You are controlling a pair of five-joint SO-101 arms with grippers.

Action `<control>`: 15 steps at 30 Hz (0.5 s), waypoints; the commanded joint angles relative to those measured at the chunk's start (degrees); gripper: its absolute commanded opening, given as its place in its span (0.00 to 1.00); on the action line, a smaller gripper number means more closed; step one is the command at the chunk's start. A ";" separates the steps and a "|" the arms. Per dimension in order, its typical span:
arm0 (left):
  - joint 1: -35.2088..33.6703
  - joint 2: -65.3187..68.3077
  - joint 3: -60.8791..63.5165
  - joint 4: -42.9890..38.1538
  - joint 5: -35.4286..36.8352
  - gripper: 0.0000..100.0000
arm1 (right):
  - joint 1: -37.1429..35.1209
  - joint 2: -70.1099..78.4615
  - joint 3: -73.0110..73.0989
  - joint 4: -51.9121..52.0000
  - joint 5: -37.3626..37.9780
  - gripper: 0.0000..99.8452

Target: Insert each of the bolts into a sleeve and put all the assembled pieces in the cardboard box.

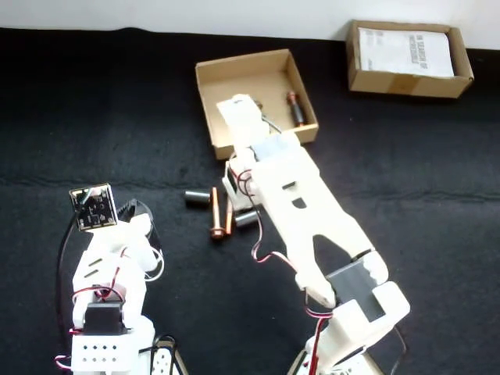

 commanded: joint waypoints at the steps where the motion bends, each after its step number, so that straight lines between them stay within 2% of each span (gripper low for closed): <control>1: -0.66 -0.31 0.92 -0.09 -0.53 0.02 | -0.40 2.68 -2.24 -0.66 -0.18 0.33; 15: -0.66 -0.31 0.92 -0.09 -0.53 0.02 | -1.71 11.91 -12.70 -0.31 -0.35 0.33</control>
